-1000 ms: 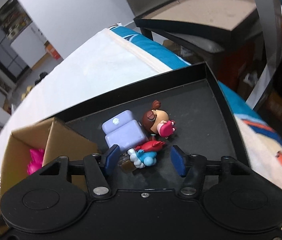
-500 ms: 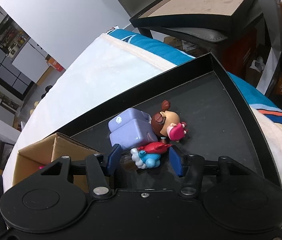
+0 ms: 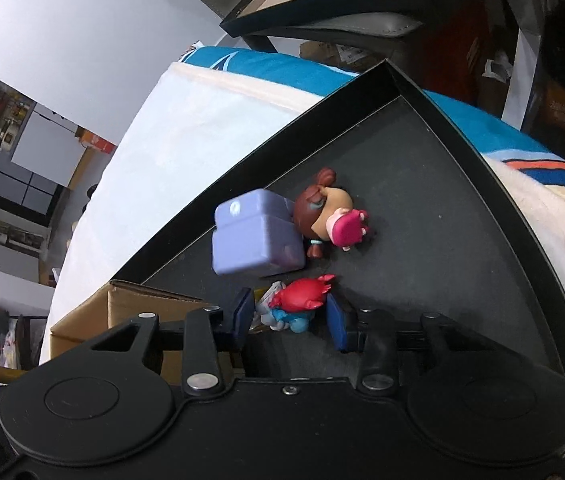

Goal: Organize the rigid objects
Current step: 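Move the right tool to the red-and-blue figure and close on it, then lift the red figure with the right tool and carry it over the box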

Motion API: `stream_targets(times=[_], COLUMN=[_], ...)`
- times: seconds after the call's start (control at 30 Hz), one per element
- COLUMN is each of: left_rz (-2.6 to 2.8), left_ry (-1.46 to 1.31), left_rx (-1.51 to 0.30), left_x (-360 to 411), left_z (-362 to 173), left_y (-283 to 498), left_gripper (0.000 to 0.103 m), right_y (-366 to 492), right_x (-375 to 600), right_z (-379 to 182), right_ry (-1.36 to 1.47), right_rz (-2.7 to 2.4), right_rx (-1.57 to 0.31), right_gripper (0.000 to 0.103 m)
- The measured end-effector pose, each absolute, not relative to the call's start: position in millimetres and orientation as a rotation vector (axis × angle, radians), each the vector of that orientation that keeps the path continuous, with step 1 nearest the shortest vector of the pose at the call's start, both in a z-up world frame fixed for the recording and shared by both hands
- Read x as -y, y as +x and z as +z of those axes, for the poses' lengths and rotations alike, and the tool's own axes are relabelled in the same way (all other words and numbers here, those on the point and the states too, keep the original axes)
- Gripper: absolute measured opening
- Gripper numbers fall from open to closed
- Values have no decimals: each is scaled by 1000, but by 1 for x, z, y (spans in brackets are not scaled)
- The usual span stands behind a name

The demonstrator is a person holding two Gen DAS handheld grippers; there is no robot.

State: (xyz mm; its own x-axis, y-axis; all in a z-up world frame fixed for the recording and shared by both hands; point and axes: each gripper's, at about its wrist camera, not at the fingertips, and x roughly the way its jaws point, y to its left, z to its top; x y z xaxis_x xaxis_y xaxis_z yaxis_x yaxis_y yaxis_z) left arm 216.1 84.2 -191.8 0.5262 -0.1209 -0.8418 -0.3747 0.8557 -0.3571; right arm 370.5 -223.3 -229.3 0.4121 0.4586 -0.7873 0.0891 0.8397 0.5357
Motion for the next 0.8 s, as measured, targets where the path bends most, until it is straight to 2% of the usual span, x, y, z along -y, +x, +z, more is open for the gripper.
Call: stream_targets(times=[0.17,0.37,0.43,0.8], left_rz=[160,157,157,151], left_ry=[-545,-550,-554,-565], left_rx=[-1018,-1020,-1018,-1017], left_x=[-84,-85,-85,-88], left_z=[-192,-191,-191,-192], left_y=[216,216,216,214], left_gripper=[25,25,25,25], right_y=[377,382,383,373], right_x=[221,207,205,200], right_z=[-229,-225,-225,-213], right_ry=[569,469,436,373], right_rz=[211,148,127,115], right_rx=[-1152,-1191,-1202,-1222], right_gripper=[39,31,22,20])
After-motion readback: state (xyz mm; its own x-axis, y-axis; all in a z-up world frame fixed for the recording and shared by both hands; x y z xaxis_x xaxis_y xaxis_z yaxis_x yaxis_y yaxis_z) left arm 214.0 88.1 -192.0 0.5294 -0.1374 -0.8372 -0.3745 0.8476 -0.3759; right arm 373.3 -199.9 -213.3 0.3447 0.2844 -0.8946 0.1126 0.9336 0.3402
